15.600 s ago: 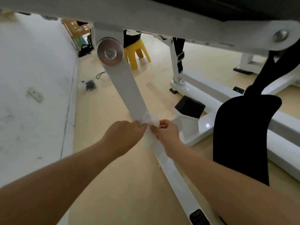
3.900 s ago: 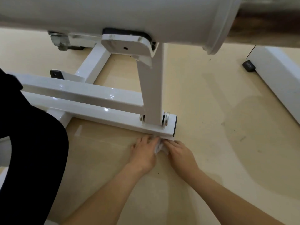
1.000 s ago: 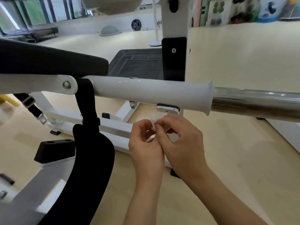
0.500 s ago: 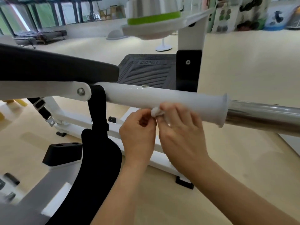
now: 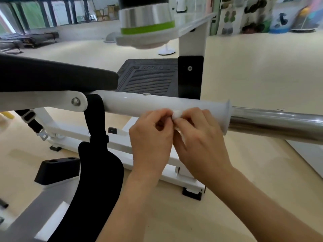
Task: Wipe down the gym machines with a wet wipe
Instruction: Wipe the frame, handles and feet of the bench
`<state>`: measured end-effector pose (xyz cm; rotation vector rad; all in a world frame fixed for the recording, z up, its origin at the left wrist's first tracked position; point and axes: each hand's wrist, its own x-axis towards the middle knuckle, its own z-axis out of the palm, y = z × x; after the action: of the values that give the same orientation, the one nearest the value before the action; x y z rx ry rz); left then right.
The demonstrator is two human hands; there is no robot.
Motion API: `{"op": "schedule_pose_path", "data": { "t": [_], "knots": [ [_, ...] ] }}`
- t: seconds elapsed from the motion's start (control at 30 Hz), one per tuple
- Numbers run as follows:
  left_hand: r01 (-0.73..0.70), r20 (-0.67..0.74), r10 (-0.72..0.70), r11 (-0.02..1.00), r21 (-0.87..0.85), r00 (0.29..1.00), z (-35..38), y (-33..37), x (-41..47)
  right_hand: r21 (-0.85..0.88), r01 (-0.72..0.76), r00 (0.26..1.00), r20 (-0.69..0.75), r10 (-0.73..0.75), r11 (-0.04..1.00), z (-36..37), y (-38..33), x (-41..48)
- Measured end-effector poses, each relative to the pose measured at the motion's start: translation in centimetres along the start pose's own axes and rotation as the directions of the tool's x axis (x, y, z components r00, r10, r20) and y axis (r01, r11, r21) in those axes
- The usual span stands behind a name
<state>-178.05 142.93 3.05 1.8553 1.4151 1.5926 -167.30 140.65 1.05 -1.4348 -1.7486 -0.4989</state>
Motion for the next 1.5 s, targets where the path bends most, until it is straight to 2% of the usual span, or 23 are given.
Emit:
{"op": "schedule_pose_path", "data": {
  "t": [0.1,0.2,0.27,0.3,0.43,0.47,0.53,0.6,0.63,0.7,0.77,0.8,0.87,0.9,0.93,1.0,1.1,1.17,1.23,1.3,1.37,1.43,1.5],
  "knots": [
    [0.073,0.207,-0.048,0.991,-0.114,0.977,-0.3,2.9,0.6,0.311,-0.209,0.978,0.054,0.203,0.927,-2.8,0.0,0.4],
    [0.325,0.479,-0.147,0.892,-0.314,0.866,-0.5,5.4,0.9,0.550,-0.458,0.887,0.237,0.395,0.698,-6.2,0.5,0.8],
    [0.384,0.591,-0.140,0.870,-0.310,0.794,-0.3,6.6,1.0,0.621,-0.576,0.810,0.346,0.473,0.532,-8.4,1.2,1.0],
    [0.387,0.623,-0.126,0.871,-0.303,0.772,0.0,7.3,1.1,0.624,-0.610,0.780,0.366,0.507,0.488,-9.4,1.7,1.1],
    [0.333,0.649,-0.060,0.891,-0.307,0.759,1.8,10.2,1.7,0.655,-0.701,0.664,0.454,0.594,0.283,-12.7,4.4,2.5],
    [0.308,0.647,-0.034,0.898,-0.315,0.762,2.4,10.9,1.9,0.651,-0.707,0.652,0.448,0.611,0.277,-13.3,5.1,2.9],
    [0.220,0.641,0.029,0.927,-0.304,0.767,3.1,11.8,2.4,0.575,-0.696,0.697,0.396,0.598,0.430,-14.2,6.5,4.0],
    [0.232,0.662,0.031,0.923,-0.306,0.749,3.0,11.4,2.5,0.472,-0.689,0.724,0.486,0.490,0.550,-14.6,6.8,4.6],
    [0.306,0.682,0.013,0.888,-0.344,0.731,2.7,10.9,2.5,0.436,-0.693,0.703,0.588,0.400,0.575,-14.7,6.7,4.7],
    [0.457,0.713,-0.061,0.805,-0.379,0.698,1.7,10.2,2.0,0.343,-0.685,0.600,0.766,0.230,0.643,-14.5,6.1,4.5],
    [0.468,0.677,-0.133,0.815,-0.340,0.724,1.2,9.3,0.7,0.319,-0.692,0.540,0.824,0.172,0.648,-14.0,5.6,4.4],
    [0.442,0.650,-0.160,0.847,-0.295,0.743,1.0,9.1,-0.2,0.327,-0.765,0.495,0.850,0.182,0.555,-13.6,5.2,4.4],
    [0.394,0.633,-0.198,0.901,-0.184,0.748,0.3,9.1,-2.0,0.276,-0.952,0.301,0.927,0.223,0.135,-13.2,4.5,4.4],
    [0.388,0.632,-0.217,0.910,-0.143,0.744,-0.2,9.3,-2.6,0.227,-0.971,0.205,0.951,0.232,-0.074,-12.8,4.0,4.3],
    [0.392,0.635,-0.240,0.914,-0.107,0.734,-0.7,9.7,-3.1,0.196,-0.963,0.145,0.954,0.261,-0.183,-12.6,3.6,4.3],
    [0.419,0.677,-0.289,0.908,-0.031,0.677,-1.6,10.8,-3.8,0.188,-0.943,0.084,0.933,0.349,-0.275,-12.2,2.7,4.5],
    [0.507,0.750,-0.377,0.860,0.065,0.543,-3.2,13.9,-3.9,0.189,-0.905,0.023,0.916,0.400,-0.381,-12.2,1.2,5.4],
    [0.569,0.773,-0.412,0.819,0.081,0.482,-4.6,16.3,-2.9,0.205,-0.884,0.052,0.936,0.348,-0.421,-13.4,0.5,6.1],
    [0.654,0.796,-0.434,0.754,0.064,0.422,-5.9,18.9,-1.2,0.193,-0.865,0.063,0.958,0.281,-0.462,-15.4,0.2,6.8],
    [0.751,0.796,-0.475,0.659,0.038,0.376,-6.8,22.0,0.6,0.138,-0.832,0.018,0.975,0.222,-0.538,-18.0,-0.1,7.3],
    [0.847,0.778,-0.527,0.532,-0.011,0.341,-7.1,25.2,2.5,0.087,-0.850,-0.031,0.976,0.214,-0.520,-20.7,0.1,7.5],
    [0.953,0.771,-0.591,0.294,-0.071,0.240,-7.1,28.1,4.4,0.063,-0.868,-0.059,0.972,0.229,-0.492,-23.7,0.6,8.3],
    [0.992,0.764,-0.634,0.061,-0.106,0.121,-6.9,30.4,6.5,0.108,-0.862,-0.017,0.970,0.242,-0.495,-27.3,1.1,10.0]
  ]
}}
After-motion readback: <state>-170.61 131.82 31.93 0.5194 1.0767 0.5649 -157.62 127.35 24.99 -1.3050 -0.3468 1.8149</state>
